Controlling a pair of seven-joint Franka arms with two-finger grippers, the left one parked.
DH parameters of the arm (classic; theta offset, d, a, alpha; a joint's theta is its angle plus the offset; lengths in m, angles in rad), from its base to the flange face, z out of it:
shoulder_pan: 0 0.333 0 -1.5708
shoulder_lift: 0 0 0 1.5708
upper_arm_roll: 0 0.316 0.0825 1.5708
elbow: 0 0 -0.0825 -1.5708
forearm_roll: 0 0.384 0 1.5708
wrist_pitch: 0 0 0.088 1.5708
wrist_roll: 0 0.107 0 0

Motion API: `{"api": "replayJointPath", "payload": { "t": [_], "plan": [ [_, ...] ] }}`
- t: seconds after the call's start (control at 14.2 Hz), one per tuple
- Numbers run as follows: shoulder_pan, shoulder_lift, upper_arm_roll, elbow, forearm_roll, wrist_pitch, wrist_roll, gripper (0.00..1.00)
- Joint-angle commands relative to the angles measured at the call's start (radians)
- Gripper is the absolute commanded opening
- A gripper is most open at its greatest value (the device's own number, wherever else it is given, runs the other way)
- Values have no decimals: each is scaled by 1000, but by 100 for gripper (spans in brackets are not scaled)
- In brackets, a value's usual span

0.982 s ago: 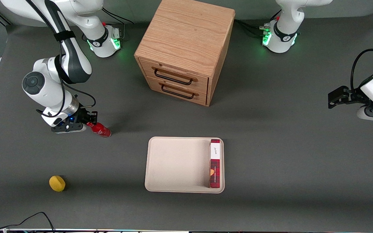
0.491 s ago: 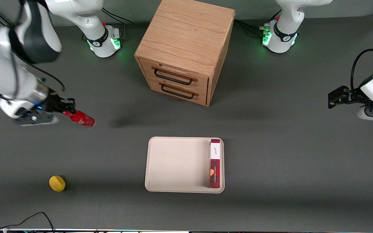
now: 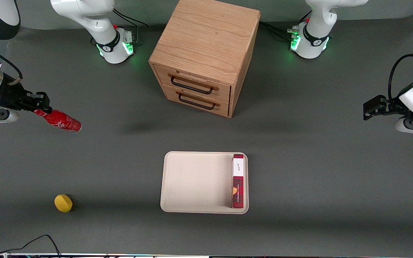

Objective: Place coke bottle on tray
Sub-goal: 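Carry the held bottle with the right gripper over the white tray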

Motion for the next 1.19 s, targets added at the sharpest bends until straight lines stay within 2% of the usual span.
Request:
{"api": "replayJointPath", "payload": {
  "t": [0.0, 0.07, 0.21, 0.49, 0.63, 0.77, 0.98, 1.05, 1.12],
  "plan": [
    [20, 77, 21, 75, 70, 21, 56, 0],
    [73, 134, 52, 129, 64, 32, 190, 0],
    [145, 203, 61, 158, 59, 102, 288, 0],
    [251, 293, 61, 160, 56, 287, 291, 0],
    [297, 349, 60, 187, 7, 368, 288, 0],
    [298, 411, 61, 197, -27, 486, 268, 0],
    [313, 461, 61, 232, -34, 494, 271, 0],
    [327, 467, 60, 231, -54, 496, 271, 0],
    [333, 470, 60, 229, -103, 499, 279, 0]
  ]
}}
